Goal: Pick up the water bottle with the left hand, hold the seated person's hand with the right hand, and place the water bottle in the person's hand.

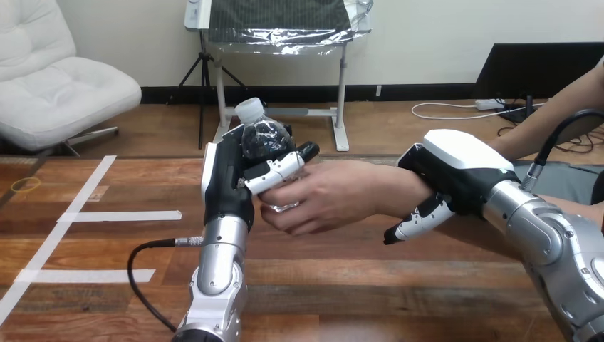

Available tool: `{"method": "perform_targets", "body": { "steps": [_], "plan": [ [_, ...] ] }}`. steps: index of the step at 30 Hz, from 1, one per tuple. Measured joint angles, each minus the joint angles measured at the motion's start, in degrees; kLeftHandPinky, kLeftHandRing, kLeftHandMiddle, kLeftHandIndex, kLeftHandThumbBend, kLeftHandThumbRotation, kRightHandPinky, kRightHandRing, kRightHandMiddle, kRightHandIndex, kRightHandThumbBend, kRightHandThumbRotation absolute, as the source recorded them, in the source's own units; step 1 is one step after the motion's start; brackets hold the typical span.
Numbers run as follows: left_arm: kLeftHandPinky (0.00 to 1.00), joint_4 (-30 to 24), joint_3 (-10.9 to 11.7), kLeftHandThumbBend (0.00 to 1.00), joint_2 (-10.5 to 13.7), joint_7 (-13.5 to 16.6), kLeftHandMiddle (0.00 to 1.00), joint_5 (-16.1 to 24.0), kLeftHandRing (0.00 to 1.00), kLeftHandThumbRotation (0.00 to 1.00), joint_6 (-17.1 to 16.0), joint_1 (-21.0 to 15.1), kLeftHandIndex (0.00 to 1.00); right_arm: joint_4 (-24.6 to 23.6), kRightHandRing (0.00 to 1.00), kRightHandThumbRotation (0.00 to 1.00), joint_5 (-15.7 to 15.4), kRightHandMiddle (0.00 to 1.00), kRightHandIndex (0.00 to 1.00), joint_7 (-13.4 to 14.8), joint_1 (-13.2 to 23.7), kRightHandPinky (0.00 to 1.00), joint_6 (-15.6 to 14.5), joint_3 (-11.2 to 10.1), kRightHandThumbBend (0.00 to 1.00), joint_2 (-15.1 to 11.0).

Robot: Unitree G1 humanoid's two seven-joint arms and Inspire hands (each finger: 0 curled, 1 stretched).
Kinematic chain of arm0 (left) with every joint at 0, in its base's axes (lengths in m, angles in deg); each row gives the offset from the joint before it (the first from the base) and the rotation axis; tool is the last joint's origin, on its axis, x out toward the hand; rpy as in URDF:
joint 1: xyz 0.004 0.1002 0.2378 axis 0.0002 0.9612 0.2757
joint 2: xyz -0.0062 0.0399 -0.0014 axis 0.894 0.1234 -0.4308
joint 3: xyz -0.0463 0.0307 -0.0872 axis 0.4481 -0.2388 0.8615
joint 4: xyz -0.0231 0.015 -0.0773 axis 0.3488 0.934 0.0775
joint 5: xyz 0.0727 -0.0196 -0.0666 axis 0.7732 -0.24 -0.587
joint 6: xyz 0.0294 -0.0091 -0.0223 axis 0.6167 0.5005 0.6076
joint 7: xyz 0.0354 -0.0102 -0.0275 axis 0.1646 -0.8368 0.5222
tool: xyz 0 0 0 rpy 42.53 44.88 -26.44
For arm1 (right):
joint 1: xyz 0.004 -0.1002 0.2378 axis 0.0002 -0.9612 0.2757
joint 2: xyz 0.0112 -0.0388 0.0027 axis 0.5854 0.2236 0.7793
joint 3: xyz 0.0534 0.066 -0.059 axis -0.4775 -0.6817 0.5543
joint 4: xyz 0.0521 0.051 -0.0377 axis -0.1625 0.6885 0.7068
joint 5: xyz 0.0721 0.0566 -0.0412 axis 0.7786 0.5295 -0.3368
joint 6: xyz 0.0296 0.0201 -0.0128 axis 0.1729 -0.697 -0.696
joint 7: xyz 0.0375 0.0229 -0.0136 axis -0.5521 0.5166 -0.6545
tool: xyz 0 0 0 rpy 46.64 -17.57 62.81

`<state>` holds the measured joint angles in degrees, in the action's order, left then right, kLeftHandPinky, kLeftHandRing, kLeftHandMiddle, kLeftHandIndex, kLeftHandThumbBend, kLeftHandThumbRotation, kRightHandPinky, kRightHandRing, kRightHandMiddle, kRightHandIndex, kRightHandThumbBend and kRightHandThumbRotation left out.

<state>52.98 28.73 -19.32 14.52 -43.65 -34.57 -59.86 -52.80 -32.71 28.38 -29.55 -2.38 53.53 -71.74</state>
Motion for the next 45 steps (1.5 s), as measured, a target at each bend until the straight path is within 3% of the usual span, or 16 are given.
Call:
{"method": "perform_targets", "body": {
  "steps": [20,45],
  "plan": [
    [0.33,0.1,0.0,0.68,-1.0,-0.6,0.42,-1.6,0.37,0.00,-1.8,-1.2,0.42,-0.4,0.30,0.20,0.1,0.37,0.40,0.0,0.5,0.23,-0.4,-0.1,0.81,0.2],
    [0.33,-0.1,0.0,0.68,-1.8,-2.2,0.42,-3.1,0.37,0.00,-1.9,-1.2,0.43,-1.5,0.31,0.18,0.2,0.38,0.40,-1.2,0.5,0.24,-2.2,-0.1,0.82,0.0]
  ]
}}
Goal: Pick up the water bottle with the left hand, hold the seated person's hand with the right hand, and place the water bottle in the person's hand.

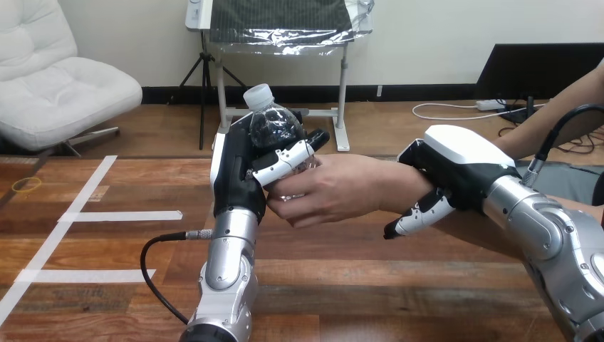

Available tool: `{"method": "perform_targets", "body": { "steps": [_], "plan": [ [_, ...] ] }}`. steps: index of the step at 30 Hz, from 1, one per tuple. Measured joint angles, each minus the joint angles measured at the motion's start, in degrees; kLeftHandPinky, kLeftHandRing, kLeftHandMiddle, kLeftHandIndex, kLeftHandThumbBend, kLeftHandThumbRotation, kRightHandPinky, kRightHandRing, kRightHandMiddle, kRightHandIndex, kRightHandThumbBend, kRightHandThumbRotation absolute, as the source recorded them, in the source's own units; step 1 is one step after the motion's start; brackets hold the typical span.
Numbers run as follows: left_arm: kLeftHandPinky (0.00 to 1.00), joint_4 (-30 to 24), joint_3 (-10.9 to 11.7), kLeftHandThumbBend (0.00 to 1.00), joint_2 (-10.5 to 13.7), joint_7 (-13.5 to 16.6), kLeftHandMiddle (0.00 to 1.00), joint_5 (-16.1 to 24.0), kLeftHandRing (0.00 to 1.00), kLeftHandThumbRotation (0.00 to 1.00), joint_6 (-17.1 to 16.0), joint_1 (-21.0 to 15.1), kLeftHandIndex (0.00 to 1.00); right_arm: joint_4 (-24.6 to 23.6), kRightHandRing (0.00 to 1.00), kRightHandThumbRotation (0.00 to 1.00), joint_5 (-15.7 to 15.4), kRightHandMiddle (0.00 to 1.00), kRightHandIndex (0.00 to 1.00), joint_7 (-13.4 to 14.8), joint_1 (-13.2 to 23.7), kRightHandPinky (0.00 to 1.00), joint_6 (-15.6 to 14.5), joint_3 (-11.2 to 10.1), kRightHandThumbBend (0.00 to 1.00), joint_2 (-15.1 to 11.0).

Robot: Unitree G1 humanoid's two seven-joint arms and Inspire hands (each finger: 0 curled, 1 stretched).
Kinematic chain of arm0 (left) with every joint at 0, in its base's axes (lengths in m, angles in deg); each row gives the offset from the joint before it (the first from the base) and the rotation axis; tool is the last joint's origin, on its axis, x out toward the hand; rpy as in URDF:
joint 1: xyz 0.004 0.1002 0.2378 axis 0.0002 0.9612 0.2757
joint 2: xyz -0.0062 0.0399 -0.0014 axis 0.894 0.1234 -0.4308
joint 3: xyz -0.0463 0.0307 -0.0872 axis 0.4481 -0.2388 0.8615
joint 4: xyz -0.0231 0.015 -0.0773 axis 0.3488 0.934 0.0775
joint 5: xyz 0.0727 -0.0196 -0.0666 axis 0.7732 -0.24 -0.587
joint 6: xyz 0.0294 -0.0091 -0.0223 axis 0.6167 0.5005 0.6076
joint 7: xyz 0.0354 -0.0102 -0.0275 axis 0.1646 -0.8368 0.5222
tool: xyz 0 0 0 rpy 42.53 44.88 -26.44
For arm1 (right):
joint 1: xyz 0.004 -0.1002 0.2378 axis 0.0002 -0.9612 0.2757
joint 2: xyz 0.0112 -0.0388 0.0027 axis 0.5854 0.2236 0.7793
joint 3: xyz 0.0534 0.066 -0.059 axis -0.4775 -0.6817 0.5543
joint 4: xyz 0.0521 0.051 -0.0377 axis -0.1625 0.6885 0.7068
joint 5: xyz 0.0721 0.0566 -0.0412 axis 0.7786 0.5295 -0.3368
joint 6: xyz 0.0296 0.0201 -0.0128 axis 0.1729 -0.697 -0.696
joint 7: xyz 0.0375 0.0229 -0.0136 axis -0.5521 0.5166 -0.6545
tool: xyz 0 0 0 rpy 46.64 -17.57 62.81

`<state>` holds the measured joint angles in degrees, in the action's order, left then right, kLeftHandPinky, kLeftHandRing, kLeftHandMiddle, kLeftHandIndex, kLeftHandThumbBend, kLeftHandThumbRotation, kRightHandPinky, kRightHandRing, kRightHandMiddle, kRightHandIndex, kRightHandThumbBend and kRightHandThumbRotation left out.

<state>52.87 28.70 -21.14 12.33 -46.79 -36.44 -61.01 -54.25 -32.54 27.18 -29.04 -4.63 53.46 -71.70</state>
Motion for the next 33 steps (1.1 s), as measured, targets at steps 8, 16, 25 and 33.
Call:
{"method": "perform_targets", "body": {
  "steps": [8,16,25,33],
  "plan": [
    [0.33,-0.2,-0.1,0.69,0.0,-0.6,0.42,-0.2,0.37,0.00,0.0,0.0,0.43,-0.1,0.29,0.19,0.0,0.36,0.38,0.0,0.0,0.23,0.1,-0.1,0.83,-0.2],
    [0.46,-1.2,-0.4,0.76,0.2,-0.9,0.61,0.2,0.56,0.16,1.7,0.0,0.61,-0.1,0.33,0.22,0.2,0.40,0.41,-0.1,0.0,0.26,0.5,-0.3,0.85,-0.4],
    [0.69,-3.6,-1.7,0.83,1.0,-1.4,0.80,2.2,0.78,0.51,5.2,0.1,0.81,-0.3,0.39,0.41,0.4,0.47,0.56,-3.0,0.0,0.31,0.0,-0.6,0.91,-1.4],
    [0.86,-6.2,-2.8,0.83,1.1,-2.0,0.86,2.6,0.87,0.74,6.8,0.9,0.86,-0.9,0.50,0.55,0.4,0.58,0.66,-5.6,0.0,0.38,0.0,-0.6,0.98,-2.5]
  ]
}}
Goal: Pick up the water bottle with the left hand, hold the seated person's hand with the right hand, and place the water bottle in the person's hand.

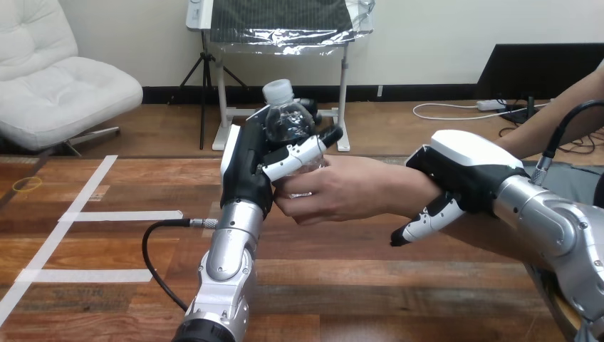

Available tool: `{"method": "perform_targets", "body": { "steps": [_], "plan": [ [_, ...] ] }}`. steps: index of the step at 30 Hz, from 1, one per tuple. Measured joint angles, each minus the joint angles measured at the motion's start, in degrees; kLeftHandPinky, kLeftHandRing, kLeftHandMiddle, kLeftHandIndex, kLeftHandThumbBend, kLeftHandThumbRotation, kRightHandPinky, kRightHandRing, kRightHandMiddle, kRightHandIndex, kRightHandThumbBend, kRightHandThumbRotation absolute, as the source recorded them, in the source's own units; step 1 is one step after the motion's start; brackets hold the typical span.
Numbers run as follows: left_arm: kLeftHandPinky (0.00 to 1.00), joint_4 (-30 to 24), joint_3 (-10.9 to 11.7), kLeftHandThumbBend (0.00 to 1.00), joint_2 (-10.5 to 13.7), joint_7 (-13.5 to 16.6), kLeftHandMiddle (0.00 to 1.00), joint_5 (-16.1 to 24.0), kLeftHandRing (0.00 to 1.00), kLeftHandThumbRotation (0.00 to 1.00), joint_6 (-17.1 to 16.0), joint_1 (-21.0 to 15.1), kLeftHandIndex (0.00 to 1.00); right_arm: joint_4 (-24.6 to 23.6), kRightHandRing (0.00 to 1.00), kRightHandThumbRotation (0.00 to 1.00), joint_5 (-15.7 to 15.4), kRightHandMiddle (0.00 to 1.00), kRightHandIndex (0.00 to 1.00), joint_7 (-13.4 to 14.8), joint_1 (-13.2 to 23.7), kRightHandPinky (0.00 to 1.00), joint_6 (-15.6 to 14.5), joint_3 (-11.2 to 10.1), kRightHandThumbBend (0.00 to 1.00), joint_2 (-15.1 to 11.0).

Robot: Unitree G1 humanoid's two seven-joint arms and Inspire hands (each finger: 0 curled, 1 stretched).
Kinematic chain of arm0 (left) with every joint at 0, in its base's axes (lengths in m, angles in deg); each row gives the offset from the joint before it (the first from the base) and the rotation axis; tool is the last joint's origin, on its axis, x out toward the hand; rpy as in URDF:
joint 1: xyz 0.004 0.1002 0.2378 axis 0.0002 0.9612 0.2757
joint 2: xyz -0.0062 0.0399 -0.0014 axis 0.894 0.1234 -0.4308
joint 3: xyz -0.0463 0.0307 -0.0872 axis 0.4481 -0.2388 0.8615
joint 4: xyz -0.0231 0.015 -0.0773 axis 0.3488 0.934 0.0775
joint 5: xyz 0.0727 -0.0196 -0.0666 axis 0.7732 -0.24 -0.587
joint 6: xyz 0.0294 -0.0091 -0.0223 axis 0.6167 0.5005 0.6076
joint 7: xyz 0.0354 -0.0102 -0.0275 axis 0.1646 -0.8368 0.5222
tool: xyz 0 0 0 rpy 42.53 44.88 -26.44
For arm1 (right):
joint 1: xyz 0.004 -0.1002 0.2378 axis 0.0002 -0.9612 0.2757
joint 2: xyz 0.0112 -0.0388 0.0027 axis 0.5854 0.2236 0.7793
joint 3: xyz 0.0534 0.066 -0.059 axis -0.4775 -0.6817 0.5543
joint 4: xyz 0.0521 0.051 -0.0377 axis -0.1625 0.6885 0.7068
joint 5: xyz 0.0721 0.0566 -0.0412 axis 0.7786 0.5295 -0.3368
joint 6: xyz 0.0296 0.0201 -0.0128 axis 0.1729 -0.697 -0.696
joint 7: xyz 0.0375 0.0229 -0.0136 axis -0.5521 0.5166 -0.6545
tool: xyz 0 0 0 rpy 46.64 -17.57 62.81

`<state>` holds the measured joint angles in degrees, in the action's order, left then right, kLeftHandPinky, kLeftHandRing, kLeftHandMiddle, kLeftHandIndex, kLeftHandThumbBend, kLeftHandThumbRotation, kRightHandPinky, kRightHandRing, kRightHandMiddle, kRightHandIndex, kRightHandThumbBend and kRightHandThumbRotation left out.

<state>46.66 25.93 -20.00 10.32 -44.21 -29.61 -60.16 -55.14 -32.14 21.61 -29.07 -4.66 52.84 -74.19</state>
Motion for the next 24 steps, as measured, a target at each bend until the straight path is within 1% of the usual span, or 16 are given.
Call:
{"method": "perform_targets", "body": {
  "steps": [2,8,9,10,18,24],
  "plan": [
    [0.87,-0.7,-0.1,0.83,0.0,-0.1,0.86,0.0,0.87,0.77,0.4,0.2,0.86,-0.1,0.52,0.57,0.0,0.60,0.67,-0.3,0.0,0.39,0.1,0.0,0.99,-0.2],
    [0.84,-2.7,-0.1,0.81,0.1,-0.9,0.86,-0.3,0.86,0.84,1.0,0.9,0.86,-0.2,0.58,0.62,0.2,0.66,0.70,-0.7,0.0,0.44,1.0,0.0,1.00,-0.5],
    [0.82,-3.1,-0.1,0.77,0.1,-1.1,0.86,-0.4,0.86,0.85,1.1,1.1,0.86,-0.2,0.60,0.64,0.3,0.67,0.71,-0.7,-0.1,0.45,1.2,-0.1,1.00,-0.5],
    [0.82,-3.4,-0.1,0.76,0.1,-1.3,0.86,-0.4,0.85,0.86,1.1,1.2,0.86,-0.2,0.60,0.65,0.5,0.67,0.71,-0.7,-0.1,0.45,1.3,-0.1,1.00,-0.6],
    [0.80,-6.2,0.0,0.66,0.2,-2.2,0.85,-0.7,0.83,0.87,1.5,2.2,0.84,-0.2,0.63,0.70,1.9,0.69,0.74,-1.0,-0.6,0.47,2.8,-0.4,1.00,-1.4],
    [0.81,-8.1,0.0,0.65,0.3,-2.7,0.85,-0.7,0.83,0.85,1.9,2.8,0.84,-0.5,0.64,0.73,3.2,0.71,0.75,-1.0,-1.3,0.48,3.1,-0.9,1.00,-1.8]
  ]
}}
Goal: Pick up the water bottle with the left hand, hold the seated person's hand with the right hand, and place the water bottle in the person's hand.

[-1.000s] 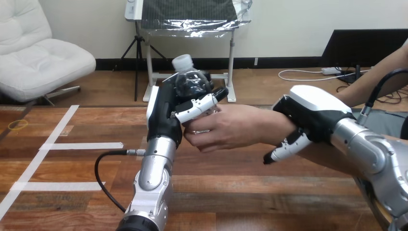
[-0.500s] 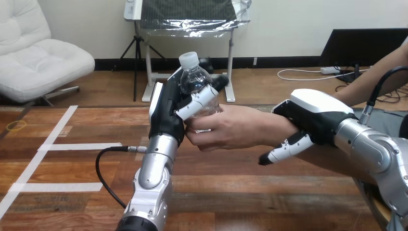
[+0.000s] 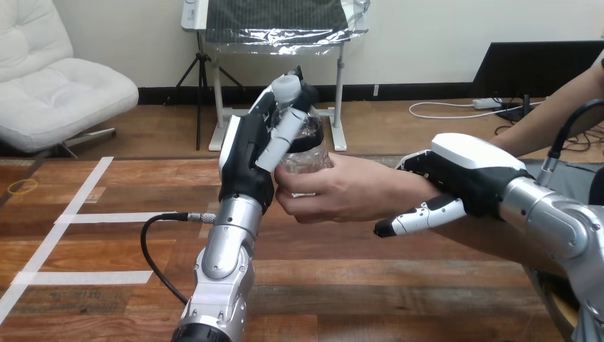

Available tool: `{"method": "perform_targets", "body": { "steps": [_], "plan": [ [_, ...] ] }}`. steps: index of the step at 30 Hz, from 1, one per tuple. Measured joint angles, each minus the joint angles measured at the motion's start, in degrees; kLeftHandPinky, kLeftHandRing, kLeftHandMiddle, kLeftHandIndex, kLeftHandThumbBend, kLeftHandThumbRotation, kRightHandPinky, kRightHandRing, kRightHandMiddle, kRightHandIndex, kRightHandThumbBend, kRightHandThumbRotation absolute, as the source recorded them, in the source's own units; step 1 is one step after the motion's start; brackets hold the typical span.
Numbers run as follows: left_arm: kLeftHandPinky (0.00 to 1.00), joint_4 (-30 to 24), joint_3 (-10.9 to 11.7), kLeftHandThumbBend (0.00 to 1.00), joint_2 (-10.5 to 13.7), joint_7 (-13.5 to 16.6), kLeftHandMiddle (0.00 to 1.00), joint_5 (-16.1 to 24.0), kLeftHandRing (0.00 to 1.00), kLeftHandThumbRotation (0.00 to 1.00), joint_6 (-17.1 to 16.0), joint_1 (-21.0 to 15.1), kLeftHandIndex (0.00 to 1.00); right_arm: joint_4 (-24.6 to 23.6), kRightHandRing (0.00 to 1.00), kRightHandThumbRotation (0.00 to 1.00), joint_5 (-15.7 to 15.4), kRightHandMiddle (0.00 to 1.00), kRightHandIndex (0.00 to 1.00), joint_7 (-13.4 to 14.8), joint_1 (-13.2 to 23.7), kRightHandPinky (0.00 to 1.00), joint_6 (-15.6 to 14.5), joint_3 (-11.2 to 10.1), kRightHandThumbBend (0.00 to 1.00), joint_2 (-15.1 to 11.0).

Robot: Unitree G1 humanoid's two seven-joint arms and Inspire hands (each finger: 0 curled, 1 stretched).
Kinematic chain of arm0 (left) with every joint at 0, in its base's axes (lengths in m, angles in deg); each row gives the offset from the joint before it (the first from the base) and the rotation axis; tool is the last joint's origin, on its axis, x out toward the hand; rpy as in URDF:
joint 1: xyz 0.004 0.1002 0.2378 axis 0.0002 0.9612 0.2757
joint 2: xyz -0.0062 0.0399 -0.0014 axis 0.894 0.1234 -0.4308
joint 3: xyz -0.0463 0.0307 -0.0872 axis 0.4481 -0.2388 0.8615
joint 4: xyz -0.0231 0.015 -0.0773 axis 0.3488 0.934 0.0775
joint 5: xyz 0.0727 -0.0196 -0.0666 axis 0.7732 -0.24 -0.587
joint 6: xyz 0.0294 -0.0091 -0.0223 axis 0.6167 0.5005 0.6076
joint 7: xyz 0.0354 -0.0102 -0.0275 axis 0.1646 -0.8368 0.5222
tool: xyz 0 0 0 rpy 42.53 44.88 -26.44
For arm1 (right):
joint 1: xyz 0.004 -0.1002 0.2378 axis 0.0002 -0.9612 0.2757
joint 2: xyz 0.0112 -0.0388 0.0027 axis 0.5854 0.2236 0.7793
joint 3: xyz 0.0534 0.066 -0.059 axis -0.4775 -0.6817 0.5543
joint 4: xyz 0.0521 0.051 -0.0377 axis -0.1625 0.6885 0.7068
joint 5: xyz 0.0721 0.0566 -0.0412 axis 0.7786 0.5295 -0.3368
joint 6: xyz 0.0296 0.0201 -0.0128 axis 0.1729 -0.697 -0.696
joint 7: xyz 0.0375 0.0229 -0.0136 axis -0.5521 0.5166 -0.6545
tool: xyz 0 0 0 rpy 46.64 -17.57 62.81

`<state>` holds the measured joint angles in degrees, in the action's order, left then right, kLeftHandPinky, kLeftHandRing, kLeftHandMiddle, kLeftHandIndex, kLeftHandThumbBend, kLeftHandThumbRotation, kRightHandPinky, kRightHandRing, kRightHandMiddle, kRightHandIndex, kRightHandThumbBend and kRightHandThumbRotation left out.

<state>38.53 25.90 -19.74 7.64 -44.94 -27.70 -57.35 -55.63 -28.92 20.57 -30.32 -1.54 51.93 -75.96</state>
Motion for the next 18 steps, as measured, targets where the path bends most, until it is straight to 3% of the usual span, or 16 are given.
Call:
{"method": "perform_targets", "body": {
  "steps": [18],
  "plan": [
    [0.90,-4.3,-0.1,0.64,1.1,-0.9,0.87,0.3,0.87,0.86,0.3,2.7,0.85,-2.0,0.73,0.85,2.7,0.77,0.79,-0.1,-2.9,0.54,0.8,-2.2,1.00,-0.3]
  ]
}}
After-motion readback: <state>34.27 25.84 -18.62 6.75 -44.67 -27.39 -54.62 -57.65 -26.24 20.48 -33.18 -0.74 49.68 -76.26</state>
